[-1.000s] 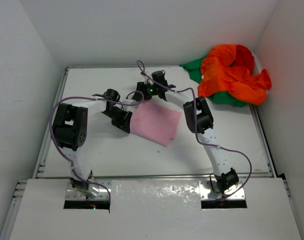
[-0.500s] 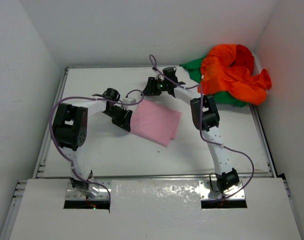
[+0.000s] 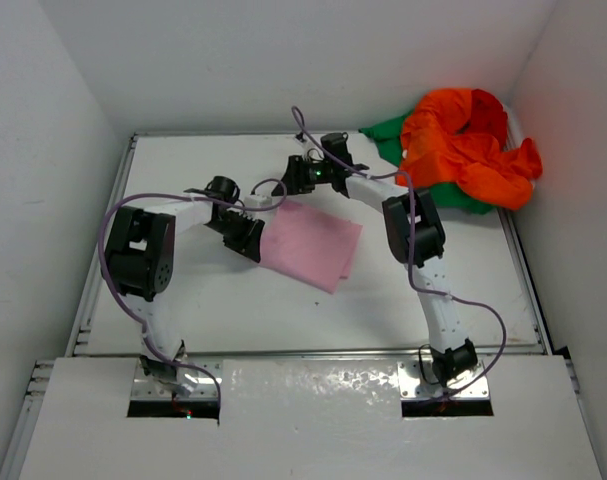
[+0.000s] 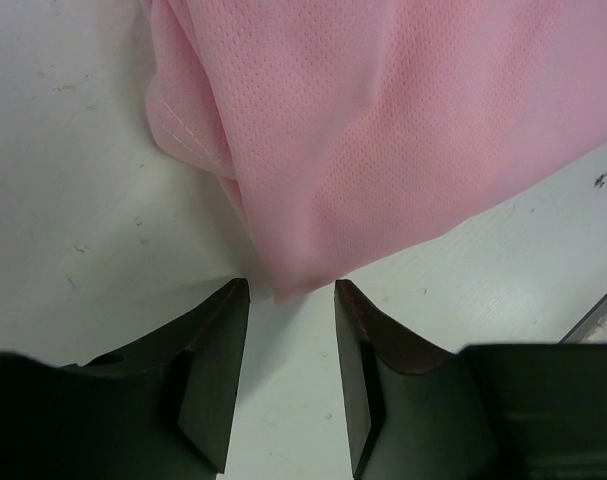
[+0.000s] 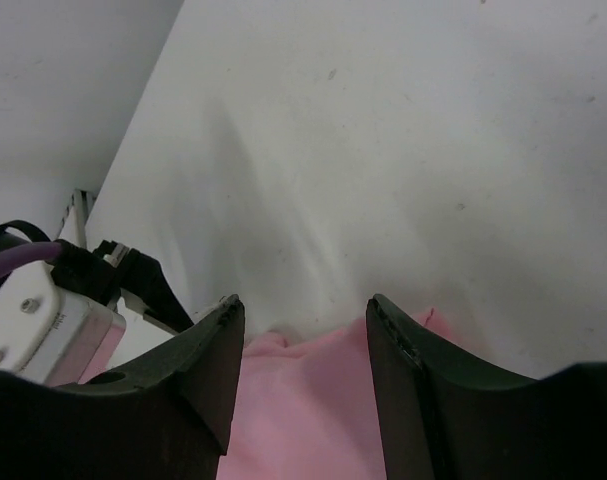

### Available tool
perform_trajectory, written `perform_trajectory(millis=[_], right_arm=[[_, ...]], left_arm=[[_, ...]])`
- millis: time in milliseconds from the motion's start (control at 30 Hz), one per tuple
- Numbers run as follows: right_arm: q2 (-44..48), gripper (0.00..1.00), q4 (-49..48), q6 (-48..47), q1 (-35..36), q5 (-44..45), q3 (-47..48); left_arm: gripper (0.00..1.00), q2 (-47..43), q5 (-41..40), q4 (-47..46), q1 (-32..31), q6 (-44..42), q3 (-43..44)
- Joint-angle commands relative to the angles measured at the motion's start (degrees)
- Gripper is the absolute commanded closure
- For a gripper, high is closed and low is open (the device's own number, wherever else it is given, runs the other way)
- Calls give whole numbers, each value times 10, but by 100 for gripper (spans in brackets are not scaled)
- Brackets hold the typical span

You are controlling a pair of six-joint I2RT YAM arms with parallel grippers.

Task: Fold and stack the t-shirts
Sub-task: Smooth out wrinkles on the folded tshirt

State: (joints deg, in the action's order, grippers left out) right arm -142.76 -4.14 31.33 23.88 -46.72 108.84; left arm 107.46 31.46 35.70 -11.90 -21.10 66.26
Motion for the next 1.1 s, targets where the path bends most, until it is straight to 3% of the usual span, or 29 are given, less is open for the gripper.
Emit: perform_trajectory(millis=[0,200,333,467,567,900,1067], right_arm=[[25,49,28,-44,8,6,8],[21,50,84,-90,8,53,25],[15,60,113,-111,11,50,33],[32,57,112,-125,11,54,5],[28,52,121,-134,11,66,12],[27,46,136,-152,14,82,14],[37,43,136,-155,14,118,26]], left_arm=[[62,-11,-1,-17,7,0,-4],[62,-12,-4,-20,7,0,-10],[63,-9,-1,-27,7,5,-10],[69,-4,5,-32,7,10,-10],[81,2,9,-34,6,10,-10],[88,12,19,-41,5,14,-12],[100,14,25,-41,4,15,-13]])
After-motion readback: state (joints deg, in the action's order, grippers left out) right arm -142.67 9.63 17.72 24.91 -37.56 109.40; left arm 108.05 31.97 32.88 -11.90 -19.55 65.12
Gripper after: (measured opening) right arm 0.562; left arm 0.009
